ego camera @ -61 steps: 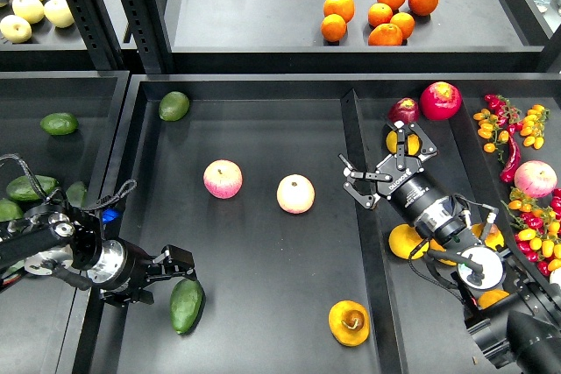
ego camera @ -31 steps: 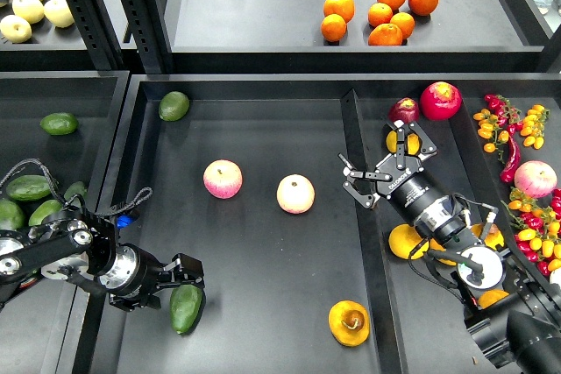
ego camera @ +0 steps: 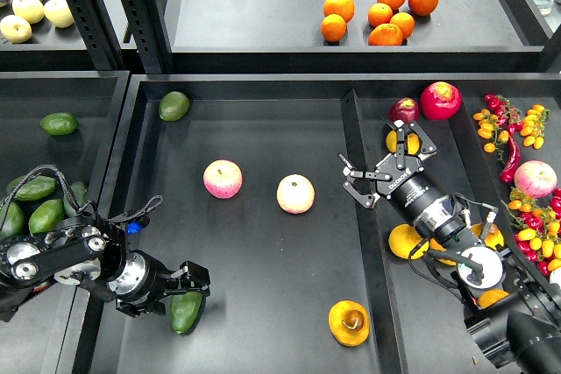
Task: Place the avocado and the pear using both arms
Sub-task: 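Close the left gripper around the dark green avocado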
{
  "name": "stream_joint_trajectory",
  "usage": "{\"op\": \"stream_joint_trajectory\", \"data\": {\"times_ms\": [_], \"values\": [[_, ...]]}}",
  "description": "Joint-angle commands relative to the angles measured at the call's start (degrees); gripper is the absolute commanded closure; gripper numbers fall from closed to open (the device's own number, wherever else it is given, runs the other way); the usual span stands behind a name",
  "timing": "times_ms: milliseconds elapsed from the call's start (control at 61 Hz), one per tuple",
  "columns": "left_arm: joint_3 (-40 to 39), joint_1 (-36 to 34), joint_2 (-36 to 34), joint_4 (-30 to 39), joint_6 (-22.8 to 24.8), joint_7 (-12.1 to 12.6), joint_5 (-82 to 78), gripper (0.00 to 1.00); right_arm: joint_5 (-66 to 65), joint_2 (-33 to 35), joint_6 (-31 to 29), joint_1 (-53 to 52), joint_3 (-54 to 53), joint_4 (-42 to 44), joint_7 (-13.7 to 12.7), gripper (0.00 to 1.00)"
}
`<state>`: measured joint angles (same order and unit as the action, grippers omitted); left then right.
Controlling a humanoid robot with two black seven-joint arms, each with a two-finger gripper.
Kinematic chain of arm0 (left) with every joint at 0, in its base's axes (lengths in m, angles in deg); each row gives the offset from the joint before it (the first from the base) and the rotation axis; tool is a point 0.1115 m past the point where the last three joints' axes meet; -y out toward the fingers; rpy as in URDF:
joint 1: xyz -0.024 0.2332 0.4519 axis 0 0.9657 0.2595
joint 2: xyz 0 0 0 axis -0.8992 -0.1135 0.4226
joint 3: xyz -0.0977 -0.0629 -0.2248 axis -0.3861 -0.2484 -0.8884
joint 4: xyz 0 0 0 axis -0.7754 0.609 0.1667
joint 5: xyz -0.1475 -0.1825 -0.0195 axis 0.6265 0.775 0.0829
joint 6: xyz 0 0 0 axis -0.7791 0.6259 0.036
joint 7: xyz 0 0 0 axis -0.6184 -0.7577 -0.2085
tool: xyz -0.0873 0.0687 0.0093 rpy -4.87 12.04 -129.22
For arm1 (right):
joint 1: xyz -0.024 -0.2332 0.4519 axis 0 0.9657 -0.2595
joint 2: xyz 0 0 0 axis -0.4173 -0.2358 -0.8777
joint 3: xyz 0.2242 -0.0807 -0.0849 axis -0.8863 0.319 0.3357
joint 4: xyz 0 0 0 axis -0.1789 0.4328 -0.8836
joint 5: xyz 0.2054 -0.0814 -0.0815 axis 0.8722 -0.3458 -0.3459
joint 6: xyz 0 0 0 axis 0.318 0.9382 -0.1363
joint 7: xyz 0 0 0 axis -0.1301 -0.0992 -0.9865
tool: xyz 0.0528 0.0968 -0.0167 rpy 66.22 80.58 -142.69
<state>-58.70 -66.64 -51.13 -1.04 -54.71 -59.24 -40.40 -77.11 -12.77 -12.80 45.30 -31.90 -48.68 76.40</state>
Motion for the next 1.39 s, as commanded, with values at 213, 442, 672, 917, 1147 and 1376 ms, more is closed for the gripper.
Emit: {"op": "stream_joint_trajectory", "data": {"times_ms": [213, 442, 672, 917, 1147, 1376], "values": [[0.44, 0.09, 1.09, -0.85, 0.0, 0.0, -0.11, 0.01, 0.0, 0.0, 0.0, 0.0, 0.0, -0.09, 0.0, 0.0], [0.53, 0.17, 1.53, -1.21, 0.0, 0.0, -1.08, 0.02, 0.0, 0.0, 0.0, 0.0, 0.0, -0.09, 0.0, 0.0], [1.23, 0.17, 1.62, -1.21, 0.0, 0.0, -1.26, 0.07, 0.0, 0.0, 0.0, 0.08, -0.09, 0.0, 0.0, 0.0], [1.14, 0.09, 1.62, -1.21, 0.0, 0.0, -1.26, 0.27, 0.0, 0.0, 0.0, 0.26, -0.09, 0.26, 0.0, 0.0], [0.88, 0.26, 1.62, -1.29, 0.0, 0.0, -2.05, 0.41, 0.0, 0.0, 0.0, 0.26, -0.18, 0.26, 0.0, 0.0], [-1.49, 0.44, 1.7, -2.52, 0.0, 0.0, -3.28, 0.62, 0.0, 0.0, 0.0, 0.35, -0.35, 0.26, 0.0, 0.0]]}}
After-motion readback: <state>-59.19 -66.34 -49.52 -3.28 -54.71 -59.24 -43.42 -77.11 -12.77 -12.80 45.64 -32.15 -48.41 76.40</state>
